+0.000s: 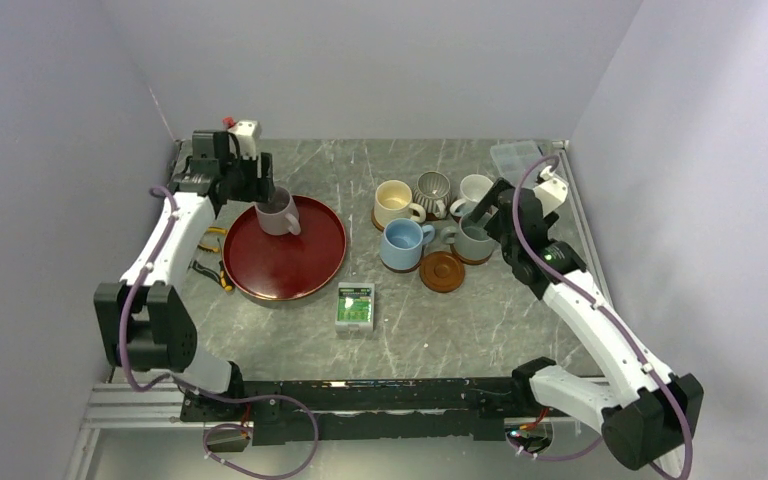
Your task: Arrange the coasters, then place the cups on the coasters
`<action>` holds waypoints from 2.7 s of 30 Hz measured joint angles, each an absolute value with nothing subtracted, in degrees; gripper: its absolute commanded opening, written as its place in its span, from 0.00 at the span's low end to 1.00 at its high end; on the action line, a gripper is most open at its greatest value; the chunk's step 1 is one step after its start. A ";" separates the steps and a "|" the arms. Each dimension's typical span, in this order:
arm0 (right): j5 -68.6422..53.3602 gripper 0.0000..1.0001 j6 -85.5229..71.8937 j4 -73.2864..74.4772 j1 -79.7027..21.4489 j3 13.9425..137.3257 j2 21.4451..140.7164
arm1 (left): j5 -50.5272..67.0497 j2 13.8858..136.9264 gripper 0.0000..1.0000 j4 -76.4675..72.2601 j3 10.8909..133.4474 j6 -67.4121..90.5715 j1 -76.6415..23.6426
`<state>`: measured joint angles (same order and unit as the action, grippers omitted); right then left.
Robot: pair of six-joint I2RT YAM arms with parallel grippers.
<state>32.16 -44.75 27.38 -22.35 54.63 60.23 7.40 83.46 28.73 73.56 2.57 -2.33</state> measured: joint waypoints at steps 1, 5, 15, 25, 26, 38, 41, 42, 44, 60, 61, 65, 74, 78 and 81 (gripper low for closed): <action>30.15 0.95 -42.70 25.47 -22.33 53.49 59.00 | 8.71 85.38 0.73 28.58 75.05 -0.16 -2.24; 22.61 1.00 -37.39 19.59 -22.33 50.28 56.14 | 13.89 88.82 0.73 27.94 75.33 -9.72 -1.78; 12.88 1.00 -33.45 15.38 -22.33 48.64 55.40 | 18.85 102.15 0.72 29.02 84.77 -24.27 -0.36; 12.71 1.00 -33.10 15.46 -22.33 47.79 54.06 | 22.68 113.56 0.58 33.47 94.43 -30.44 1.48; 12.71 1.00 -33.08 15.55 -22.33 47.79 54.06 | 23.05 114.63 0.56 34.15 95.64 -30.79 1.45; 12.84 1.00 -32.60 17.12 -22.33 47.70 54.65 | 25.89 121.05 0.10 37.78 100.86 -30.92 1.08; 12.95 1.00 -32.60 17.39 -22.33 47.42 54.70 | 25.34 121.05 0.03 38.85 101.16 -30.15 0.89; 12.95 1.00 -32.60 17.52 -22.33 47.29 54.70 | 25.36 121.05 0.03 38.50 101.21 -30.15 0.75; 12.95 1.00 -32.60 17.67 -22.33 47.11 54.70 | 24.71 120.70 0.03 37.67 100.51 -29.45 0.47; 12.88 1.00 -33.19 18.28 -22.33 45.06 53.52 | 8.45 101.62 0.03 33.50 78.59 -3.73 -2.37; 12.88 1.00 -33.21 18.35 -22.33 44.97 53.52 | 6.98 101.06 0.03 33.91 78.19 -1.45 -2.52; 12.67 1.00 -33.65 18.41 -22.33 44.58 53.52 | 1.13 98.76 0.03 34.96 74.98 6.46 -3.49; 11.64 1.00 -34.68 18.46 -22.33 43.92 53.87 | -6.35 92.75 0.08 36.58 67.44 21.28 -8.38; 11.57 1.00 -34.72 18.46 -22.33 43.92 54.63 | -6.15 92.09 0.33 37.39 66.81 24.01 -8.69; 11.38 1.00 -34.72 18.46 -22.33 43.92 54.89 | -4.43 91.81 0.49 37.80 66.89 24.10 -8.69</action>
